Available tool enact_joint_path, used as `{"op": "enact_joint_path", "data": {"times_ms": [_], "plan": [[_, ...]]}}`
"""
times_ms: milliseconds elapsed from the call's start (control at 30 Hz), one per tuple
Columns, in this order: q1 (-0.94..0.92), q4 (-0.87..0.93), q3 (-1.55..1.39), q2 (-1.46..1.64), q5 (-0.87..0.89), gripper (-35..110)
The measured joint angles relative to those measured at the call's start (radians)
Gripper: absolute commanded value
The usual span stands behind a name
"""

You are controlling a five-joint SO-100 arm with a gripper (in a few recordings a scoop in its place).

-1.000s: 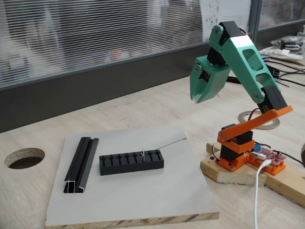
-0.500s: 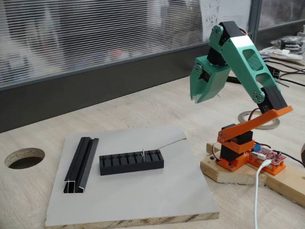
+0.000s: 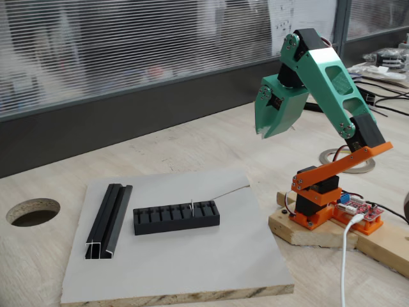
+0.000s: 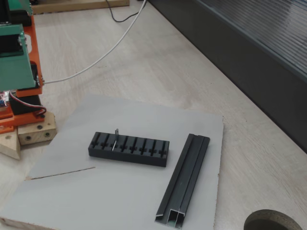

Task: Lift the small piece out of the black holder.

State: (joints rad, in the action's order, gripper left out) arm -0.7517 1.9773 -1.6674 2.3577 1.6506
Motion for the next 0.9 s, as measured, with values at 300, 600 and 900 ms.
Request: {"op": "enact_joint_path", "data": {"times_ms": [300,600,900], "plan": [[0.295,-0.015,0.005,-0.170,0.000,12],[0.664,-0.354,0.002,-0.426,0.000,12],[0.776,-0.465,0.002,-0.471,-0.002,12]]}}
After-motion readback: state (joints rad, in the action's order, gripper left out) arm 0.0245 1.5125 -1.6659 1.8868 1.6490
